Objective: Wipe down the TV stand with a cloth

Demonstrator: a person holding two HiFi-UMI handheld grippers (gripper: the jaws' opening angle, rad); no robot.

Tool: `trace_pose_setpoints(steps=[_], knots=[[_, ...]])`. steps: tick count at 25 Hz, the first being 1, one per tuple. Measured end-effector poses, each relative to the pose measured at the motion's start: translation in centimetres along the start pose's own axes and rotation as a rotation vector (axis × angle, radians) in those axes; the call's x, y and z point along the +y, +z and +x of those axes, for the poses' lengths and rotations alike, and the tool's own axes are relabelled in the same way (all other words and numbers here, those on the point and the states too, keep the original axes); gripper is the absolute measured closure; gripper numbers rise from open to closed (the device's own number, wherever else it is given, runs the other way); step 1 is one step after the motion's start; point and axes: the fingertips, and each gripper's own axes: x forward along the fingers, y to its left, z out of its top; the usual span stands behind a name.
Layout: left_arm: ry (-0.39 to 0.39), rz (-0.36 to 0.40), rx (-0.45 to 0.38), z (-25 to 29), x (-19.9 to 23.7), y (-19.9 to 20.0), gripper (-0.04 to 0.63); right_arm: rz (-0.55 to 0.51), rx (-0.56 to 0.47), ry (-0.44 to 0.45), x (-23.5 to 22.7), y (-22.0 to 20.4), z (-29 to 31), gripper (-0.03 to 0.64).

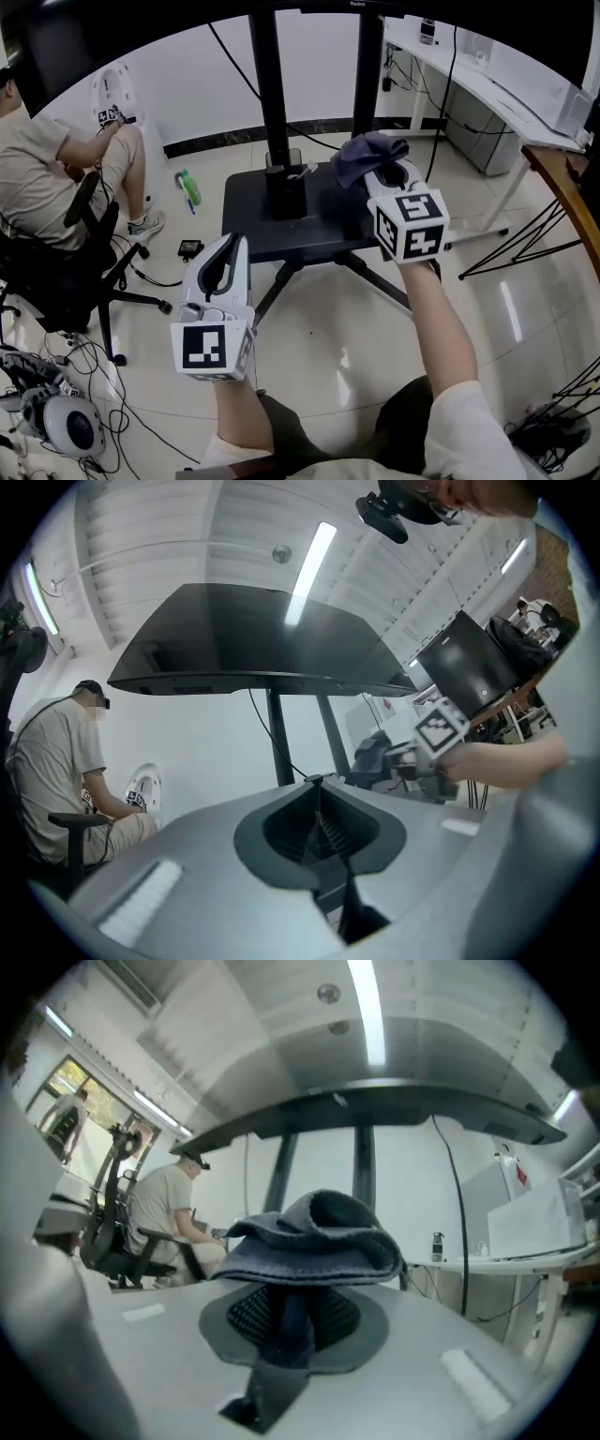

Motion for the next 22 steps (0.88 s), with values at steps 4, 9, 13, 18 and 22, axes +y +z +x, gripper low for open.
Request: trace_pose_setpoints(steps=[4,9,13,18,22], knots=[[0.05,0.009,0.026,-0.2,1.8,-1.1,0.488,-0.042,-0.201,0.134,10.6,0.9,-6.9,0.555],[0.127,0.012,0.048,-0.8,4.9,-2.4,0.488,-0.086,-0.132,0.299,20.1,-1.9,-3.0,0.555],[0.184,0.028,0.058,-1.8,7.5,-3.1,0.488,0.002,-0.019,0.291,22.4,-2.7,4.2,0.555],[0.227,0.03,0.061,-2.9,9.1,-3.0,0.488,0.075,0.183,0.189,23.3,-4.3,13.3,0.555],[0.235,0.028,0.052,-3.4,9.5,-2.6,0.488,0.061,0.368,0.062,22.0,-7.6,19.1,0.555]])
